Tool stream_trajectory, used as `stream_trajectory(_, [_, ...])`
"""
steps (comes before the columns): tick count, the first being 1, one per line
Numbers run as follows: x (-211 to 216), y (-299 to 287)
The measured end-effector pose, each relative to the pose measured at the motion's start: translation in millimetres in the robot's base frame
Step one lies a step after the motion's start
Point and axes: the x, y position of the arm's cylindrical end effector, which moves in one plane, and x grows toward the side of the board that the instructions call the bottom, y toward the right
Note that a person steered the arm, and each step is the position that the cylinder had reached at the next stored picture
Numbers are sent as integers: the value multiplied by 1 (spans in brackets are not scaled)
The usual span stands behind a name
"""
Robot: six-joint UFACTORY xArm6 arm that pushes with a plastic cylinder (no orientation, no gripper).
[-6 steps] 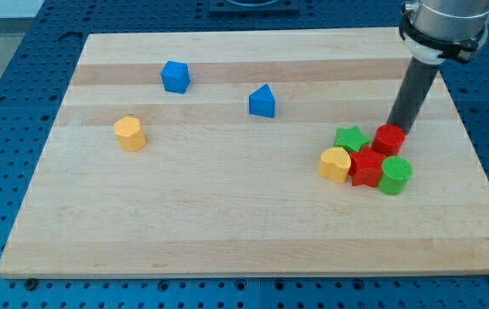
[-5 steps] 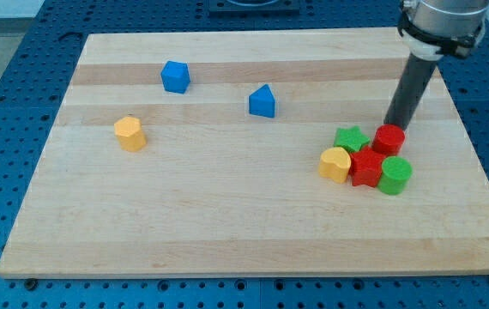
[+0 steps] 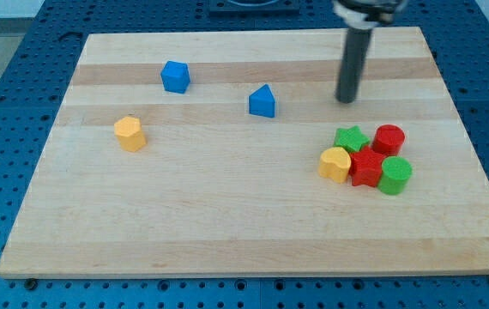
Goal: Push the red circle towards top of green circle
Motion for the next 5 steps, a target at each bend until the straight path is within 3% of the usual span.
stream_trajectory(1, [46, 7])
stream_trajectory(5, [87, 31])
